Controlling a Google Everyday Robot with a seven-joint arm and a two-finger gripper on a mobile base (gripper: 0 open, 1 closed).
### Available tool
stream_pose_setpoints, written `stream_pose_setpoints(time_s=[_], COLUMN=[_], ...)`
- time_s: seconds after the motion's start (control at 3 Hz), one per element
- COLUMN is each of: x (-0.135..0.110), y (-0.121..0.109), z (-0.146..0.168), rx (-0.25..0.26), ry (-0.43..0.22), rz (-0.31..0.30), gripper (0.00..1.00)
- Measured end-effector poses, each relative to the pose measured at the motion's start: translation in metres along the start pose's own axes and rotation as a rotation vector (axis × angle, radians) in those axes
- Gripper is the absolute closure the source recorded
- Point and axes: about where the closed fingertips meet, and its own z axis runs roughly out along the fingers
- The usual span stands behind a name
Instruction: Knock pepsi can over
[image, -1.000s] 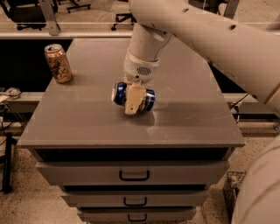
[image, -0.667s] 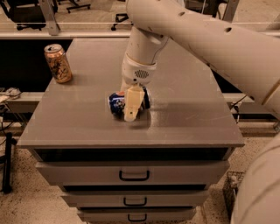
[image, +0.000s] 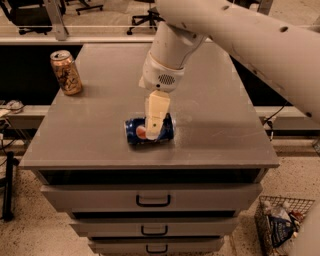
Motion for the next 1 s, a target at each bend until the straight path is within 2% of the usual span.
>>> stream_pose_setpoints(time_s=[0.33, 1.0], x=[0.008, 0.058], y=[0.005, 0.018], z=[-0.030, -0.092], rx=[0.076, 0.265], ry=[-0.111, -0.380], rz=[0.028, 0.121], gripper=[0.00, 0.00])
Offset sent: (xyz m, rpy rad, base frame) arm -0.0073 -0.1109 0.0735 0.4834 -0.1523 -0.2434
